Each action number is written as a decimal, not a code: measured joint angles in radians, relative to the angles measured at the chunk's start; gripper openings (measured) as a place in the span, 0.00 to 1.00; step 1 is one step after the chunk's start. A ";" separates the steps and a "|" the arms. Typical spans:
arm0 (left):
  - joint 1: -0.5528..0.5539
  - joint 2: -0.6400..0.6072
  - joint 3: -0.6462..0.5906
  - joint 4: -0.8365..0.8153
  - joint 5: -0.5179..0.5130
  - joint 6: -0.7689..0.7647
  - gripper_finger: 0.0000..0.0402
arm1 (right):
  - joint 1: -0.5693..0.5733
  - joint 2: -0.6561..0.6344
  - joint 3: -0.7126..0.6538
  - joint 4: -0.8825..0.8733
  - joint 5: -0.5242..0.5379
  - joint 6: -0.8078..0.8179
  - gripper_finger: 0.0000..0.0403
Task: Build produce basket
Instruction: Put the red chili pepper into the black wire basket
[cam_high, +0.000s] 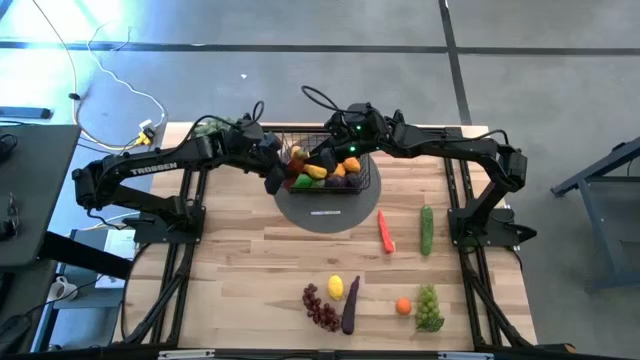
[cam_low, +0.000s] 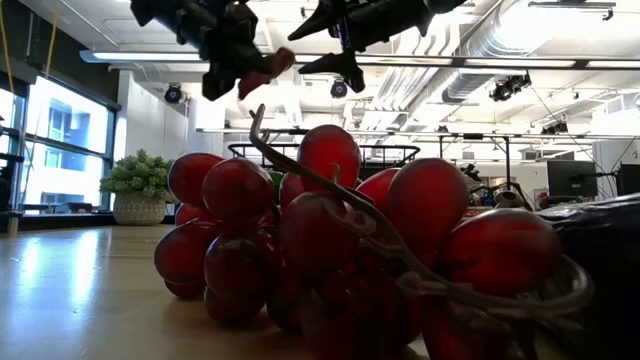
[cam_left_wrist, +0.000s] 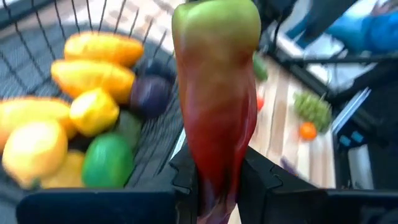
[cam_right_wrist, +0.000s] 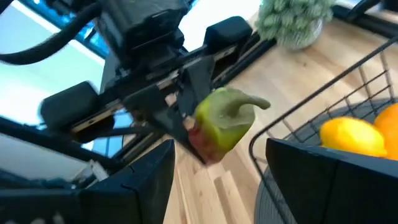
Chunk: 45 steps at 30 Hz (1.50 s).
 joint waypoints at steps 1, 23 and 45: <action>0.000 0.000 0.000 0.027 -0.003 -0.014 0.13 | 0.000 0.000 0.000 0.011 0.005 0.004 0.58; 0.000 0.006 0.000 0.275 -0.085 -0.068 0.20 | 0.002 -0.001 0.002 0.158 0.114 0.106 0.17; 0.027 0.002 0.001 0.289 -0.226 0.103 0.57 | -0.001 0.002 0.000 -0.107 0.323 0.163 0.17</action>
